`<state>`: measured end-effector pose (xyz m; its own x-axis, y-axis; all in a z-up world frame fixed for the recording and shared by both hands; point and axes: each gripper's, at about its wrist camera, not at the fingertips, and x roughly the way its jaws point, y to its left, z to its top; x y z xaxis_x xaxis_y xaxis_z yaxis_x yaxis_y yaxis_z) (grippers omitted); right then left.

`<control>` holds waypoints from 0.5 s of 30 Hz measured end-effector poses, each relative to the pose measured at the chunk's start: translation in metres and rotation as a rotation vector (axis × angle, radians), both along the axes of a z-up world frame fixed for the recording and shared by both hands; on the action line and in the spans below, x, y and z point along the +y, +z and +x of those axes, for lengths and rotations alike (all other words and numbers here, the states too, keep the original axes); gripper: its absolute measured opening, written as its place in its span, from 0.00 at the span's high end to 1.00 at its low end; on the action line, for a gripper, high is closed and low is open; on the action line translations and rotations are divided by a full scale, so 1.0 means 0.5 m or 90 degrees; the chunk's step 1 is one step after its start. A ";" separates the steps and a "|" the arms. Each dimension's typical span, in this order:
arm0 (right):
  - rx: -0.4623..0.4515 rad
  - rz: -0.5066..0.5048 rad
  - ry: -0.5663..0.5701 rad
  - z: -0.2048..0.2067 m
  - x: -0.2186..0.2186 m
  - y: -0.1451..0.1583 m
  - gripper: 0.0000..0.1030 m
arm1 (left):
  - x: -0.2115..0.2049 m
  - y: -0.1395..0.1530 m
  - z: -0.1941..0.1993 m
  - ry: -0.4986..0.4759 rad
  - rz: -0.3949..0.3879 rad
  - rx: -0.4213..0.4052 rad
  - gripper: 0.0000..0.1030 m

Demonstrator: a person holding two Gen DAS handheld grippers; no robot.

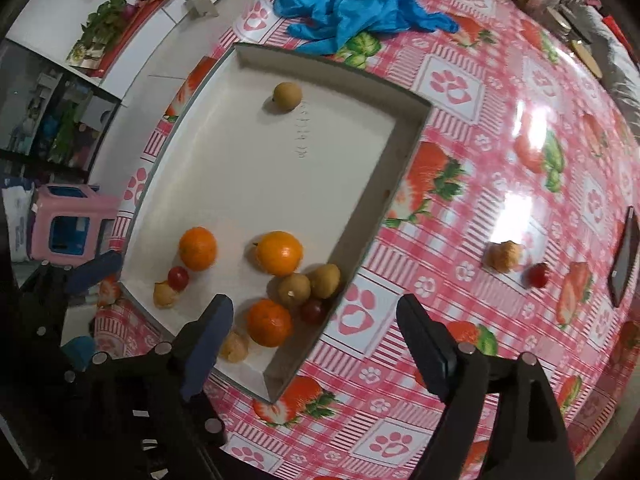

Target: Organize fruits

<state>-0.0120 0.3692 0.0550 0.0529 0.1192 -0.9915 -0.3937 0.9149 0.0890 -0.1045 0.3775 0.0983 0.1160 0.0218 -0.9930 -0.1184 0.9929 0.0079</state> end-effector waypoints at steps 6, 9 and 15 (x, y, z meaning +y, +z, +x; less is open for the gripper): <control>-0.051 -0.017 0.000 -0.020 -0.020 0.050 0.15 | -0.019 0.060 -0.013 -0.014 0.029 -0.063 0.00; -0.062 -0.020 -0.003 -0.031 -0.027 0.068 0.15 | -0.019 0.075 -0.021 -0.014 0.040 -0.051 0.00; -0.111 -0.051 0.007 -0.050 -0.033 0.100 0.14 | -0.020 0.081 -0.041 -0.007 0.012 -0.029 0.00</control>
<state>-0.0372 0.3528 0.1049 0.2240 0.0422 -0.9737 -0.4071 0.9118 -0.0542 -0.1251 0.3676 0.1389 0.1618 0.0393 -0.9860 -0.1085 0.9939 0.0218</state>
